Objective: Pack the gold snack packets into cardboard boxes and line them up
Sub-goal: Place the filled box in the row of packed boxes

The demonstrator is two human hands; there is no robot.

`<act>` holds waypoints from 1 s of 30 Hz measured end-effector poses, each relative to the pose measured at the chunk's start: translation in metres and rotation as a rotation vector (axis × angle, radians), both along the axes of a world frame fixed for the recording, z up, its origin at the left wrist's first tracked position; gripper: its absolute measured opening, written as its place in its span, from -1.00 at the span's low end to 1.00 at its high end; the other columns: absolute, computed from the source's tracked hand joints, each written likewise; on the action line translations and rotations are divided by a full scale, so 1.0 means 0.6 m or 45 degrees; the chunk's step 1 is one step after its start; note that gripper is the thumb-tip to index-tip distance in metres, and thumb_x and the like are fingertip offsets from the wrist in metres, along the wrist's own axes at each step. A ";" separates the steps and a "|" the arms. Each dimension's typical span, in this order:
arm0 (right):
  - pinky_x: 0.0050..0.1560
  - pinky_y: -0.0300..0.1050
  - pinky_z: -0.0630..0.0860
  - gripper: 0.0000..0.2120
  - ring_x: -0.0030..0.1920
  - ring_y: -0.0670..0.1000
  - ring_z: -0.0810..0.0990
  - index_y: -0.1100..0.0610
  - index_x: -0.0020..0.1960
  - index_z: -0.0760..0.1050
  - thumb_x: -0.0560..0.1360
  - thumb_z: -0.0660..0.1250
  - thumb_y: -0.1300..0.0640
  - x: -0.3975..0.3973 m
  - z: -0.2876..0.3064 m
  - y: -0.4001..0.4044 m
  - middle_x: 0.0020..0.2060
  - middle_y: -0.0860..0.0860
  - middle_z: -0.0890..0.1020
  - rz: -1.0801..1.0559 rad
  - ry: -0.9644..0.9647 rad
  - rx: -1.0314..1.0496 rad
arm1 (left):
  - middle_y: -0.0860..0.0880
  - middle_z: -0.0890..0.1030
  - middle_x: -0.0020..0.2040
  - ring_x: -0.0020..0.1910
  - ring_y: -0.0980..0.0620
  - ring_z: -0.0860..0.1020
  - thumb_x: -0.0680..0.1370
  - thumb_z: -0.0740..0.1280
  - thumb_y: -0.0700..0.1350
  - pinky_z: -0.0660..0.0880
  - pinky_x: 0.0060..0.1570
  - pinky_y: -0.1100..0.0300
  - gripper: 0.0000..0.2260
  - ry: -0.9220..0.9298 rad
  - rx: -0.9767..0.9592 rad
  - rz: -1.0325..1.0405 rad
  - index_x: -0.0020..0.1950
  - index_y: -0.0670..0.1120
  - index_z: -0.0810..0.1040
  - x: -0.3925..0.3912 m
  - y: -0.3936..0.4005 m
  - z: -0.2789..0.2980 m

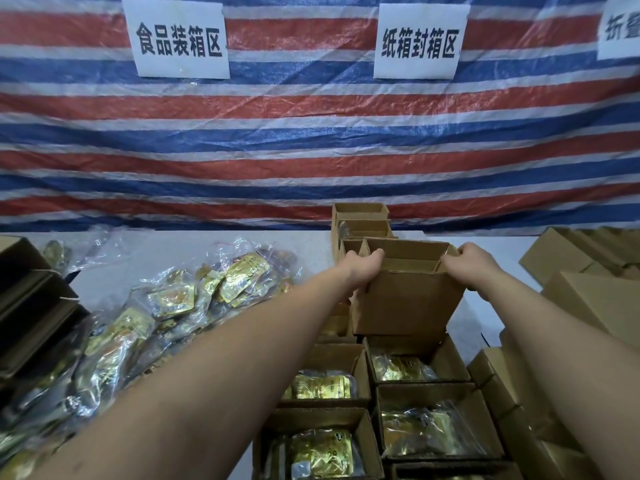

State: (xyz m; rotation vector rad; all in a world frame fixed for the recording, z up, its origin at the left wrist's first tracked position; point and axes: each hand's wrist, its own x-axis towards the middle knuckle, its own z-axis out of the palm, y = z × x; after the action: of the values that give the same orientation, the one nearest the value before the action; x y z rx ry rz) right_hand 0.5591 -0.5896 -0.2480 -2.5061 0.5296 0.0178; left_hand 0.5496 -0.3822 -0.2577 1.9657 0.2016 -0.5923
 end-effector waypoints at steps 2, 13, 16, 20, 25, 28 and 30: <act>-0.18 -0.03 0.42 -0.61 -0.02 0.12 0.50 0.23 0.36 0.32 0.62 0.22 0.04 -0.004 0.001 0.002 0.05 0.13 0.46 -0.015 -0.009 -0.017 | -0.16 0.19 0.55 0.43 -0.32 0.31 0.59 0.08 0.30 0.35 0.34 -0.24 -0.34 -0.010 -0.013 0.012 0.59 0.00 0.03 -0.001 0.004 0.000; -0.18 0.05 0.53 -0.88 -0.14 0.21 0.55 0.25 -0.01 0.49 0.51 0.20 0.34 -0.027 0.007 0.008 -0.14 0.19 0.54 -0.152 -0.129 -0.001 | -0.22 0.44 0.37 0.25 -0.21 0.49 0.67 -0.05 0.13 0.50 0.18 -0.08 -0.48 -0.051 -0.065 -0.074 0.52 -0.15 0.21 -0.015 0.001 -0.016; -0.15 0.05 0.53 -0.86 -0.11 0.22 0.54 0.23 0.03 0.47 0.53 0.18 0.36 -0.028 0.007 -0.003 -0.11 0.20 0.54 -0.148 -0.128 -0.009 | -0.21 0.40 0.41 0.27 -0.21 0.48 0.67 -0.04 0.13 0.54 0.10 -0.05 -0.48 -0.083 -0.056 -0.077 0.55 -0.13 0.15 -0.017 -0.010 -0.019; -0.17 0.00 0.49 -0.87 -0.05 0.21 0.53 0.23 0.08 0.44 0.56 0.18 0.32 -0.029 0.000 -0.005 -0.03 0.21 0.54 -0.126 -0.100 0.006 | -0.22 0.39 0.41 0.29 -0.24 0.46 0.67 -0.02 0.15 0.54 0.09 -0.04 -0.46 -0.083 -0.016 -0.077 0.55 -0.14 0.13 -0.015 -0.021 -0.015; -0.34 -0.12 0.32 -0.87 -0.24 0.10 0.42 0.24 0.07 0.40 0.57 0.20 0.19 -0.029 -0.002 -0.010 -0.17 0.13 0.46 -0.103 -0.114 0.082 | -0.23 0.26 0.51 0.40 -0.30 0.36 0.61 0.04 0.26 0.37 0.33 -0.18 -0.33 -0.061 0.009 -0.023 0.59 -0.12 0.04 -0.011 -0.019 -0.011; -0.36 -0.12 0.28 -0.85 -0.29 0.05 0.36 0.21 0.05 0.35 0.57 0.20 0.13 -0.028 -0.004 -0.015 -0.22 0.09 0.40 -0.111 -0.111 0.102 | -0.20 0.20 0.55 0.45 -0.29 0.29 0.58 0.07 0.32 0.30 0.39 -0.21 -0.26 -0.064 -0.004 -0.020 0.59 -0.13 0.02 -0.012 -0.016 -0.012; -0.34 -0.11 0.31 -0.78 -0.27 0.04 0.37 0.24 0.12 0.38 0.59 0.20 0.10 -0.030 -0.002 -0.014 -0.14 0.12 0.43 -0.098 -0.077 0.112 | -0.19 0.20 0.55 0.45 -0.28 0.29 0.57 0.09 0.33 0.32 0.38 -0.21 -0.25 -0.059 -0.006 -0.037 0.59 -0.11 0.03 -0.015 -0.013 -0.012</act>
State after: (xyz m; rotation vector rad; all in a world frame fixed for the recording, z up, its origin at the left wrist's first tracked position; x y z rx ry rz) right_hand 0.5410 -0.5981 -0.2491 -2.3908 0.5873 -0.0622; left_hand 0.5407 -0.3900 -0.2649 1.9783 0.1430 -0.5645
